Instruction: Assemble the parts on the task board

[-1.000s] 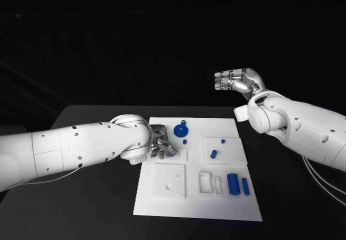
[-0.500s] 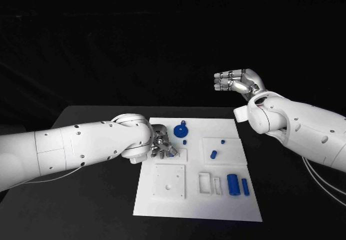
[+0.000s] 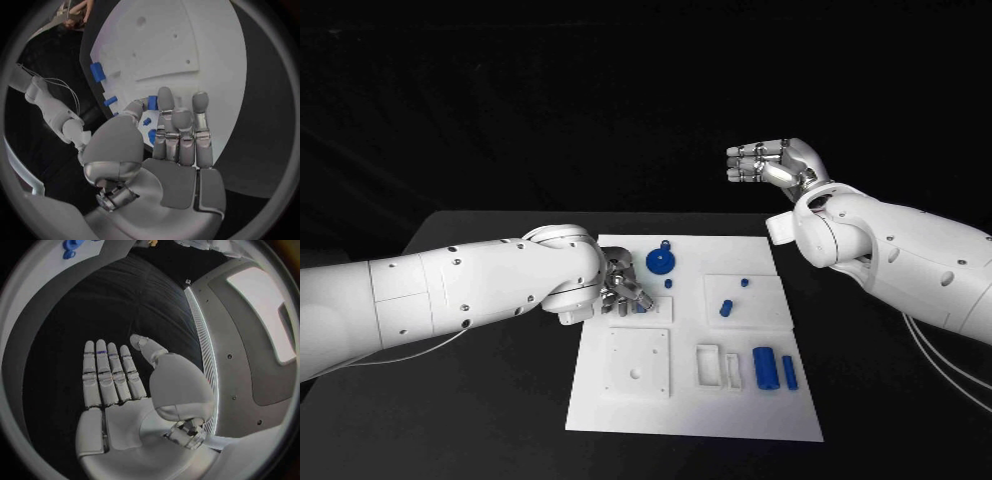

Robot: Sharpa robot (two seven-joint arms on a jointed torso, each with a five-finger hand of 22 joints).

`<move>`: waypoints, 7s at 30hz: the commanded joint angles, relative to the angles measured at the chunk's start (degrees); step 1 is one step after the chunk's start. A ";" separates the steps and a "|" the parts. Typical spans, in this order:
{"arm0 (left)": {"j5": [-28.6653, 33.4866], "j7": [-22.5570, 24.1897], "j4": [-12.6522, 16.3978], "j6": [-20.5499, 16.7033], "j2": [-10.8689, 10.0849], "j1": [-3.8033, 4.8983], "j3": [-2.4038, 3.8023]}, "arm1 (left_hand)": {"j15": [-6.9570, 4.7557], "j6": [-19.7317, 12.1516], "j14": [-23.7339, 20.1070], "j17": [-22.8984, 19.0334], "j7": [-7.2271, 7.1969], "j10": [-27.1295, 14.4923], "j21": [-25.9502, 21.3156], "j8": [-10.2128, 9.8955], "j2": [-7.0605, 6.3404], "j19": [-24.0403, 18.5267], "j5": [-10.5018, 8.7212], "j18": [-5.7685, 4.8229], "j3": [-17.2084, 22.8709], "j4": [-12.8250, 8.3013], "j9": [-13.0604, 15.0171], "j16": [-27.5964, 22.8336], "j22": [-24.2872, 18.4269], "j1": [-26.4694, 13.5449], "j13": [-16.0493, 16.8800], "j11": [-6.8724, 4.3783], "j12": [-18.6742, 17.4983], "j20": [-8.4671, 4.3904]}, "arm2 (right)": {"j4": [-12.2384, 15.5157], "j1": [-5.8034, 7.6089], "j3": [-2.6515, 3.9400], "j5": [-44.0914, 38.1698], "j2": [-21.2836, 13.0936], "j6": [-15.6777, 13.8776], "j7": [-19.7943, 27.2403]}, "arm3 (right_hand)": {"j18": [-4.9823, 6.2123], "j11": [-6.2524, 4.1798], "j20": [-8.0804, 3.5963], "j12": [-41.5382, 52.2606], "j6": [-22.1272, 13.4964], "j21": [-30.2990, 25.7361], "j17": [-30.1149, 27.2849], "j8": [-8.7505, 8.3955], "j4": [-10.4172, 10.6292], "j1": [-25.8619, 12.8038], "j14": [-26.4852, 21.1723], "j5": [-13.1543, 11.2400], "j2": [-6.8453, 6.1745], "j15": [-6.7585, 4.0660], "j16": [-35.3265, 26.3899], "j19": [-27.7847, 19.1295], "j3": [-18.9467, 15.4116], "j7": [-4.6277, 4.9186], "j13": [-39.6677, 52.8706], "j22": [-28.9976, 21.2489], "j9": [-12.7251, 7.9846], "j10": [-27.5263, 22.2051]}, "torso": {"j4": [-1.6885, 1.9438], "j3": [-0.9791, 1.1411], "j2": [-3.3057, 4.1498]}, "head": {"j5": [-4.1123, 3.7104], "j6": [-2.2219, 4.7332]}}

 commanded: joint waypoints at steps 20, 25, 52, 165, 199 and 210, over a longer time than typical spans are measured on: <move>2.04 -0.74 -0.15 0.52 -0.08 -0.13 -0.15 | 0.16 1.08 -0.33 -0.31 -1.31 2.22 -1.09 -0.16 1.33 -0.06 -0.50 -0.45 8.47 -7.99 -11.28 -0.46 1.16 2.17 1.00 -0.19 -1.58 0.14 | -0.14 -0.42 0.03 -0.29 0.06 2.06 -0.29 | 0.69 0.01 0.28 -0.29 -0.11 -0.07 -0.07 0.02 -0.02 0.28 -0.98 0.01 -0.09 0.19 -0.35 -0.88 0.27 0.11 -0.08 -0.06 -0.04 -0.47 | 0.05 0.01 -0.06 | 0.02 -0.02; 1.99 -0.68 0.51 0.36 -0.34 0.13 0.10 | 0.10 1.21 -0.19 -0.17 -1.36 2.22 -0.80 -0.23 1.36 -0.03 -0.41 -0.45 8.60 -8.43 -10.75 -0.29 1.16 2.13 1.02 -0.25 -1.19 0.07 | -0.26 -0.58 0.03 -0.29 0.11 2.31 -0.39 | 0.68 0.03 0.31 -0.29 -0.19 -0.07 -0.08 0.00 -0.01 0.25 -1.06 0.00 -0.09 0.23 -0.36 -0.98 0.19 0.13 -0.08 -0.06 -0.05 -0.51 | 0.04 0.01 -0.05 | 0.06 -0.01; 3.60 -2.36 0.31 8.17 -0.39 2.22 1.86 | 0.11 1.16 -0.16 -0.01 -1.31 2.17 -0.44 -0.30 1.36 -0.19 -0.58 -0.46 8.62 -8.86 -10.47 -0.24 1.15 2.45 0.84 -0.28 -0.96 0.05 | -1.04 -1.19 0.03 -0.29 0.50 3.33 -0.77 | 0.69 0.06 0.41 -0.29 -0.27 -0.02 -0.08 0.02 -0.08 0.24 -1.32 0.04 0.05 0.32 -0.35 -1.28 -0.08 0.12 -0.08 -0.05 -0.04 -0.60 | 0.00 0.01 -0.05 | 0.15 -0.11; 5.73 -5.88 -12.62 19.56 9.41 2.94 -0.25 | 0.02 -0.02 -0.71 -0.24 -1.55 1.89 1.62 -0.23 2.49 -0.93 -3.15 -0.34 8.43 -8.38 -3.09 2.37 1.05 2.13 4.23 -0.58 0.16 0.05 | -0.81 -1.26 0.03 -0.29 0.95 3.72 -1.21 | 0.76 0.23 0.67 -0.29 -1.14 -0.03 -0.08 -0.02 -0.65 0.38 -1.98 0.01 0.21 0.59 -0.36 -1.94 -0.06 0.25 -0.08 -0.06 -0.07 -0.98 | 0.01 0.01 -0.05 | -0.57 -1.16; 8.50 -4.84 -13.29 19.28 8.99 2.59 -0.13 | -0.22 0.59 0.00 1.10 -1.76 2.03 1.77 -0.22 2.17 -0.47 -2.72 -0.42 8.72 -8.58 -1.94 3.11 1.16 2.81 4.31 -0.82 1.47 -0.21 | -1.01 -1.42 0.03 -0.29 1.07 4.32 -1.39 | 0.77 0.24 0.74 -0.30 -1.43 -0.03 -0.08 -0.02 -0.66 0.42 -2.15 -0.01 0.29 0.62 -0.36 -2.10 -0.22 0.27 -0.08 -0.06 -0.08 -1.15 | 0.04 0.07 0.00 | -0.84 -1.02; 10.52 -4.89 -14.38 22.69 9.48 2.76 -0.07 | -0.19 0.62 0.01 1.50 -1.75 2.02 1.90 -0.26 2.14 -0.60 -2.67 -0.44 8.78 -8.81 -1.87 3.28 1.16 2.86 4.28 -0.83 1.61 -0.20 | -1.09 -1.46 0.03 -0.29 1.16 4.54 -1.46 | 0.76 0.22 0.76 -0.30 -1.50 -0.04 -0.08 -0.03 -0.68 0.41 -2.23 -0.02 0.30 0.64 -0.35 -2.16 -0.23 0.26 -0.08 -0.05 -0.09 -1.18 | -0.05 0.05 0.02 | -1.11 -0.91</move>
